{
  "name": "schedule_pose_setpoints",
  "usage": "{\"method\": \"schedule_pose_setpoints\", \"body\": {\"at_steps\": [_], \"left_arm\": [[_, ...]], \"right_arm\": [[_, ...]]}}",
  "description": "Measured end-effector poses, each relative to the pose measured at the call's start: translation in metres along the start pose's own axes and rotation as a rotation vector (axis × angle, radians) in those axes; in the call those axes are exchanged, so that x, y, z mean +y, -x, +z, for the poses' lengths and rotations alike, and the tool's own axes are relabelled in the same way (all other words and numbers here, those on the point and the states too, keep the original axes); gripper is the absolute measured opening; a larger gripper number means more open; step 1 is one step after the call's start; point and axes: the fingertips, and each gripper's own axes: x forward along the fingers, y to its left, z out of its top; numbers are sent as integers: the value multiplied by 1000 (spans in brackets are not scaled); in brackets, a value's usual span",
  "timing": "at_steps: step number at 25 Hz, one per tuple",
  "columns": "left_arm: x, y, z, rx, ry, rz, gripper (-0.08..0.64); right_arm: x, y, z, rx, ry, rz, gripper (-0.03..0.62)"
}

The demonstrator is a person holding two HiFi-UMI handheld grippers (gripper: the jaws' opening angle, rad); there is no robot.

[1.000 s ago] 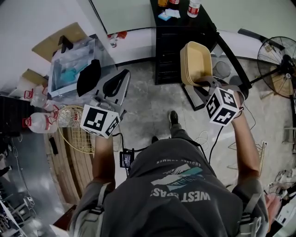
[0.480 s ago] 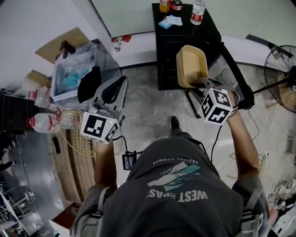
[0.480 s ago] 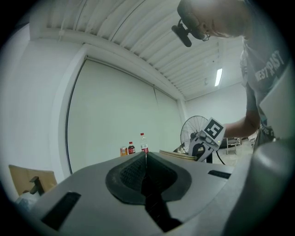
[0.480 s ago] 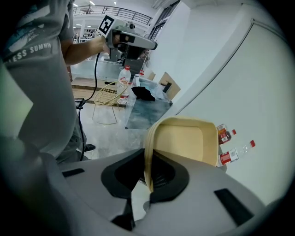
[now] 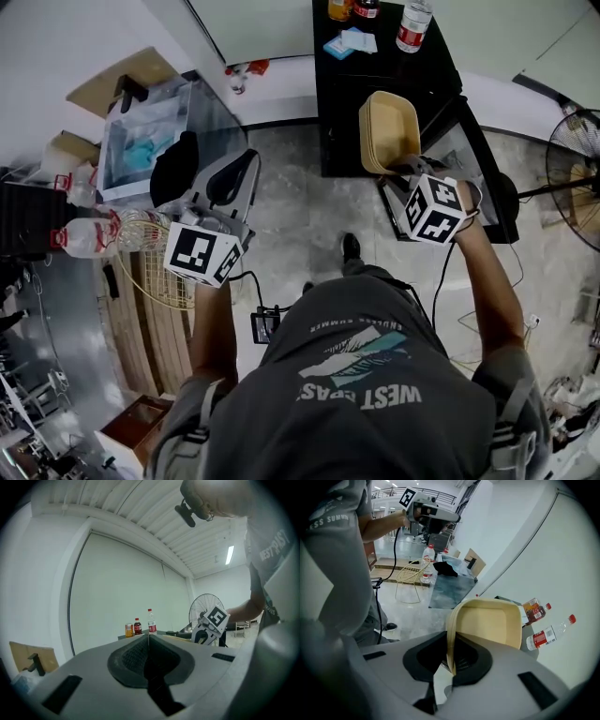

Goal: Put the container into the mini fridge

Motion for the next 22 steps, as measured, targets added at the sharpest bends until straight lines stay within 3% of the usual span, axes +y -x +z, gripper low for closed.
{"method": "schedule_pose_setpoints", "body": {"at_steps": [22], "left_arm": [[27,-74,-56,100,64,9,20]], "right_arm": [[-44,-118,-55,39,-43,105,44]]}}
